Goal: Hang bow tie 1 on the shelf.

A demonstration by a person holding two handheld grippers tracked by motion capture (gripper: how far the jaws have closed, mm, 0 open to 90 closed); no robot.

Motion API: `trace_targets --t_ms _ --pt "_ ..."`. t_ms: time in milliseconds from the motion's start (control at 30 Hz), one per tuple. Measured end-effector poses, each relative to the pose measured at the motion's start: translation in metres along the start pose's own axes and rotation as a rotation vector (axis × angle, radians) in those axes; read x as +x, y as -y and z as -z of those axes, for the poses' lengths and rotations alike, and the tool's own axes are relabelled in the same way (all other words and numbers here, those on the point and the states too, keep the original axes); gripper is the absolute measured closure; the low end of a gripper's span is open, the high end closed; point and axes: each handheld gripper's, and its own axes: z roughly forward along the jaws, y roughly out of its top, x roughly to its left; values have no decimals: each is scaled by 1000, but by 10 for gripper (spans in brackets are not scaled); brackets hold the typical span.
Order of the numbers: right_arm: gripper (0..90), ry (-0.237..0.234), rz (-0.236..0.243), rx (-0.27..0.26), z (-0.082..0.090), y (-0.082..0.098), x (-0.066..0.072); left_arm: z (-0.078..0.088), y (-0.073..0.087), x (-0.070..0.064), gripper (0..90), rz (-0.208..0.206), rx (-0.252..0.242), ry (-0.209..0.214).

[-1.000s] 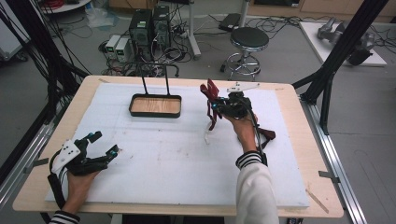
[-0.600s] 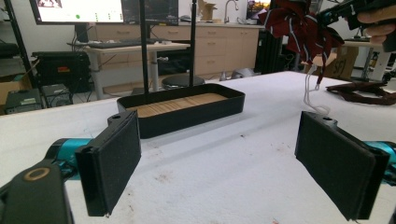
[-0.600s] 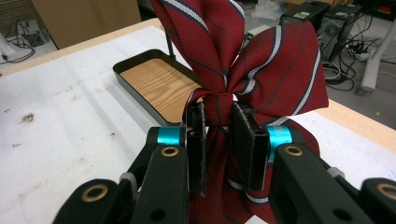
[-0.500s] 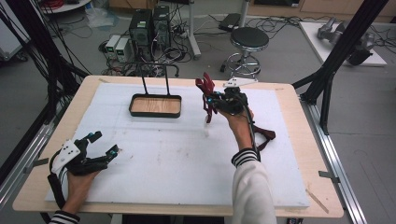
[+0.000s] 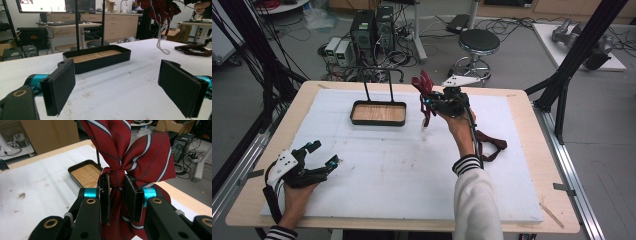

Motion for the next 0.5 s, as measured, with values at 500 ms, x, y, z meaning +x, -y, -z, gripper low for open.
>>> trace_targets --t_ms 500 --pt "759 -16 19 -7 -17 -21 12 0 0 0 148 0 -1 1"
